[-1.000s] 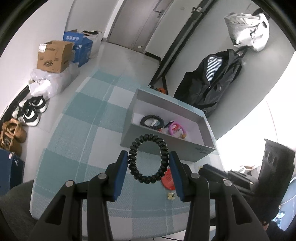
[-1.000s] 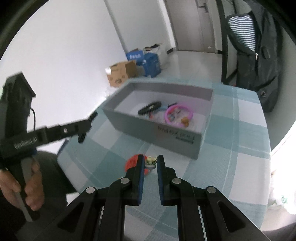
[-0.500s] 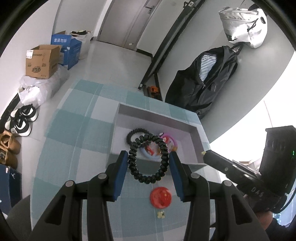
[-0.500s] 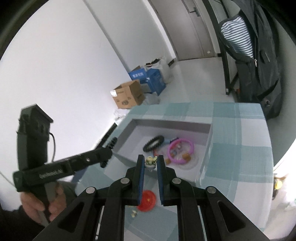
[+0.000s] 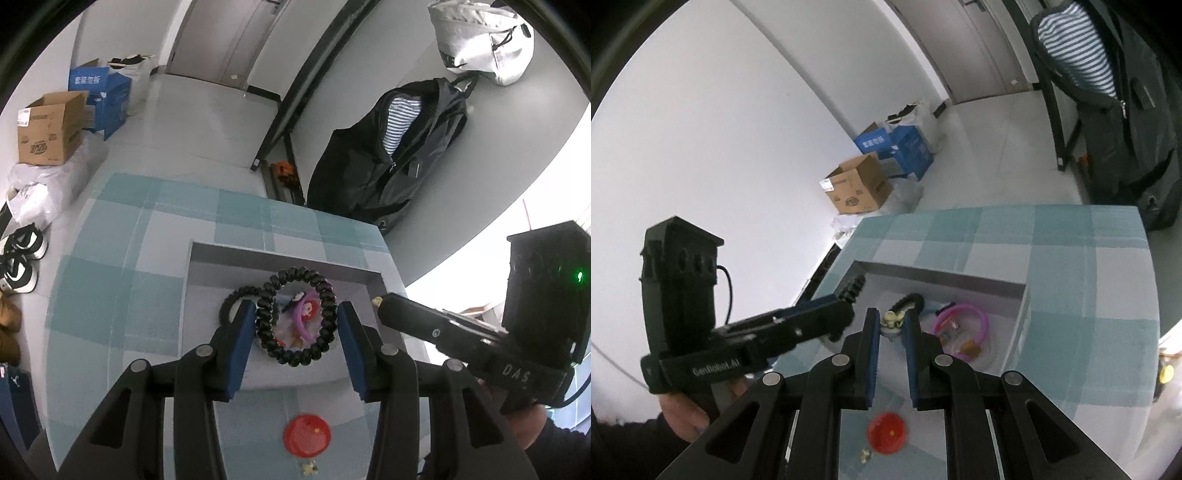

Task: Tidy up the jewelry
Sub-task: 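Carry the bracelet and flower charm over the grey box with both grippers, then open both grippers to drop the bracelet and charm into the box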

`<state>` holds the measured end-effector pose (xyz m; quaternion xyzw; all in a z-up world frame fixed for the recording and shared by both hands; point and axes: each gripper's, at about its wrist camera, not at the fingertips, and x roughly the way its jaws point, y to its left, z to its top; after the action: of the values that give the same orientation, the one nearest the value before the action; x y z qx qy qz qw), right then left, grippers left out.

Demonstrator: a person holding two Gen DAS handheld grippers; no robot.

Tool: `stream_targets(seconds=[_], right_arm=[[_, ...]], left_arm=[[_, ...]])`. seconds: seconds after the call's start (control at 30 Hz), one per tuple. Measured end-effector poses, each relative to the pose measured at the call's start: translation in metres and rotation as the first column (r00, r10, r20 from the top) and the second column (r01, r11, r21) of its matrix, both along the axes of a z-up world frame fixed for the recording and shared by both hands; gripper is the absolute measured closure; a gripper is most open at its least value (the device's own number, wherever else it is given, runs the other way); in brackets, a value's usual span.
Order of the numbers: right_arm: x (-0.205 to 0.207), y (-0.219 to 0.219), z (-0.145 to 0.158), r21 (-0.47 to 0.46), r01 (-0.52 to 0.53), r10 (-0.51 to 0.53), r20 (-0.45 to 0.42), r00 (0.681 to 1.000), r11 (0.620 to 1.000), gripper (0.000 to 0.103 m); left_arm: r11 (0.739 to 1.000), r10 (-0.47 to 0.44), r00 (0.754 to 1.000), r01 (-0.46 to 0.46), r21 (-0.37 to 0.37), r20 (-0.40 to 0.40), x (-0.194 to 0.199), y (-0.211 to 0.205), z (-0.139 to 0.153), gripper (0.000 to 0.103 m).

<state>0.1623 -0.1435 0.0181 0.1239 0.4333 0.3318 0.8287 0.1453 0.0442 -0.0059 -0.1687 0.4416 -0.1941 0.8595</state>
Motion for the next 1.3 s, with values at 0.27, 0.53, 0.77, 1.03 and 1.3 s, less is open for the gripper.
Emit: stream_targets(seconds=[0.27, 0.53, 0.77, 1.03, 1.3], right_arm=[[0.021, -0.001, -0.006, 0.033, 0.009, -0.008, -0.027, 1.0, 0.999, 0.091], [0.027, 0.0, -0.013, 0.043, 0.017, -0.015, -0.05, 0.999, 0.999, 0.091], [0.029, -0.003, -0.011, 0.04, 0.043, -0.041, -0.048, 0.998, 0.998, 0.091], [0.031, -0.005, -0.014, 0.03, 0.066, -0.064, -0.06, 0.996, 0.997, 0.09], [0.03, -0.006, -0.015, 0.019, 0.082, -0.08, -0.066, 0.995, 0.996, 0.088]], left_arm=[[0.999, -0.029, 0.999, 0.028, -0.017, -0.014, 0.012, -0.004, -0.01, 0.063], [0.998, -0.065, 0.998, 0.065, 0.022, 0.007, 0.014, -0.018, -0.008, 0.063], [0.998, -0.061, 0.998, 0.061, 0.028, 0.001, 0.017, -0.019, -0.012, 0.063], [0.999, -0.037, 0.999, 0.037, 0.016, 0.001, 0.018, -0.014, -0.013, 0.063], [0.999, -0.037, 0.999, 0.036, -0.033, -0.012, 0.016, -0.006, -0.015, 0.062]])
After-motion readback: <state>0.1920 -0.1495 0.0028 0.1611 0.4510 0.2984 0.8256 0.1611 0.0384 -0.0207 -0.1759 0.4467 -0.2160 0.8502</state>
